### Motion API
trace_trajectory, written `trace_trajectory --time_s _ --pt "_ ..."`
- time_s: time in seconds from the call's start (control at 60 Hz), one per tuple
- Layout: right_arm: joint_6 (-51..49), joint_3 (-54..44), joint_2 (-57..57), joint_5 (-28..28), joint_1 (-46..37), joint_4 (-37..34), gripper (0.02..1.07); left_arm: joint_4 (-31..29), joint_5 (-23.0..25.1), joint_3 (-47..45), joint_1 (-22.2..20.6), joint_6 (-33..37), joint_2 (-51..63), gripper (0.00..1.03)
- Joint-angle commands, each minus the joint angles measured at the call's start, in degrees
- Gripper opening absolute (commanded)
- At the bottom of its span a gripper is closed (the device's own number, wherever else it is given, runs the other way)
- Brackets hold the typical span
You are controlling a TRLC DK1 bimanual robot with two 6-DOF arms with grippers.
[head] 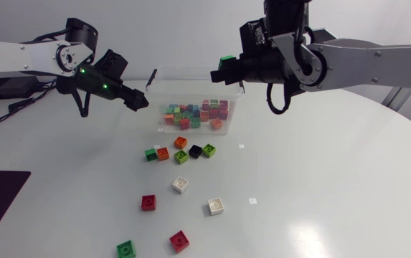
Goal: Place the duplo bricks in the container
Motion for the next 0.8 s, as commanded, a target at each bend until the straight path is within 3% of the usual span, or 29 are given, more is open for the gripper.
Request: trace_trajectory --time_s 0.0,0.4,0.783 --pt "1.62 2.58 3.30 0.39 0.75 -0.85 0.27 0.35 -0.24 -3.64 0.82 0.91 -3.89 0.99" --pt "2.76 12.60 13.15 1.09 0.75 -1.90 0.27 2.99 -0.15 -14.98 4.68 4.95 -6.97 0.99" --pt "2.93 22.71 22.90 1.62 0.22 -5.50 0.30 7.47 0.47 -20.87 3.54 10.40 -4.86 0.99"
